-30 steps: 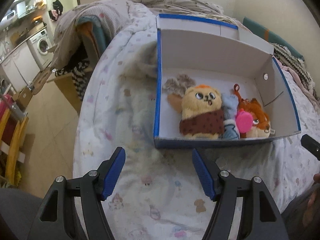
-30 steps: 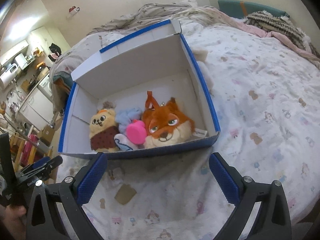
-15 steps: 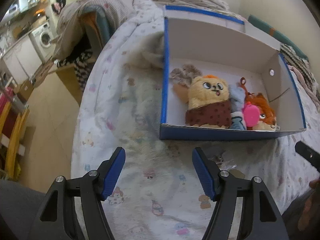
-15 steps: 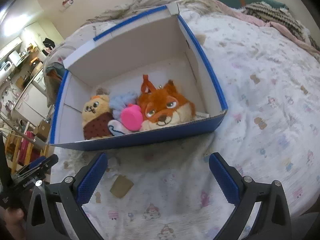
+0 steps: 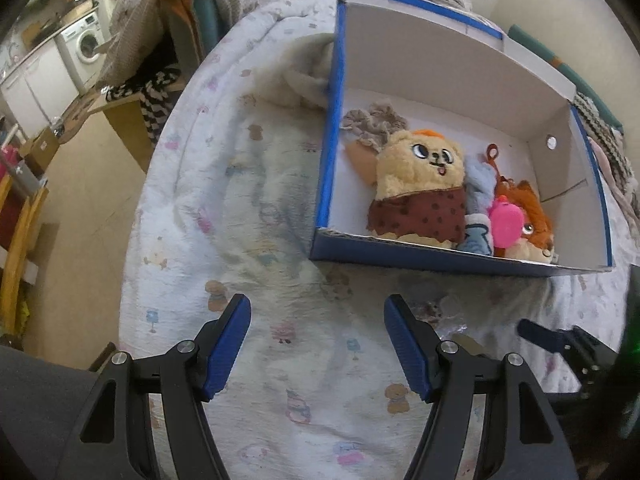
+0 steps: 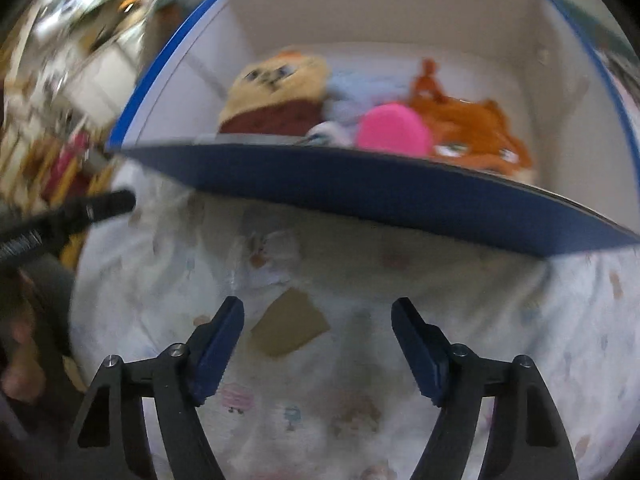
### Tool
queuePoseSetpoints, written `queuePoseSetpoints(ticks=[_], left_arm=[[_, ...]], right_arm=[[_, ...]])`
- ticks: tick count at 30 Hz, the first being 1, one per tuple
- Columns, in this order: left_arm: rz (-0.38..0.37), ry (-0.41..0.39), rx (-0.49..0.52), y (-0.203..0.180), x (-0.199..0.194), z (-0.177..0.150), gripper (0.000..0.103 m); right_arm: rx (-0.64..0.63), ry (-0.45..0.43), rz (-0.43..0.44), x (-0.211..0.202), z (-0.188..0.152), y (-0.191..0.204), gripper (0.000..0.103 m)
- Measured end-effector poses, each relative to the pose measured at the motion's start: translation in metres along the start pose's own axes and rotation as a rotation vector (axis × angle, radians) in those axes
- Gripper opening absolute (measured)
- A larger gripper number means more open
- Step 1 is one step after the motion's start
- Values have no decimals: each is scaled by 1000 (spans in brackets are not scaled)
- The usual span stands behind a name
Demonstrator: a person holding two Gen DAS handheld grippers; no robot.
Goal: Organize soft objects
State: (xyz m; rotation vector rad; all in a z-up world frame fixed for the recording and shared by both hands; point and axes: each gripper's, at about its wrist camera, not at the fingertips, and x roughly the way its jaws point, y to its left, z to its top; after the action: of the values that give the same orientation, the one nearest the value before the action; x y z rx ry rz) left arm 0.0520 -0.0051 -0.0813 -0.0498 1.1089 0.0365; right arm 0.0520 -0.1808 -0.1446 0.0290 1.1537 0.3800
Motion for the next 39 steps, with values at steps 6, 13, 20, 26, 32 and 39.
queuePoseSetpoints(ticks=[6,13,20,26,32,39], left_arm=[[-2,-15,7,-2,-3,1,66],[-20,-6,-2,-3,0,2,66],[-34,-4,-29,2,-1,4,66],[-34,4,-39,4,0,2,66],[-26,7,-23,0,3,-1,66],[5,16,25,-8,9,-7,66]], right_arm=[[-37,87,17,31,-4,13,50],[-96,51,-24,28,-6,27,15],[-88,-10,15,-6,-10,37,12],[-81,-83,55,-61,-11,33,12],[-47,-233,37,-106,-10,2,12],[104,-305,-1,-111,-4,-26,12]])
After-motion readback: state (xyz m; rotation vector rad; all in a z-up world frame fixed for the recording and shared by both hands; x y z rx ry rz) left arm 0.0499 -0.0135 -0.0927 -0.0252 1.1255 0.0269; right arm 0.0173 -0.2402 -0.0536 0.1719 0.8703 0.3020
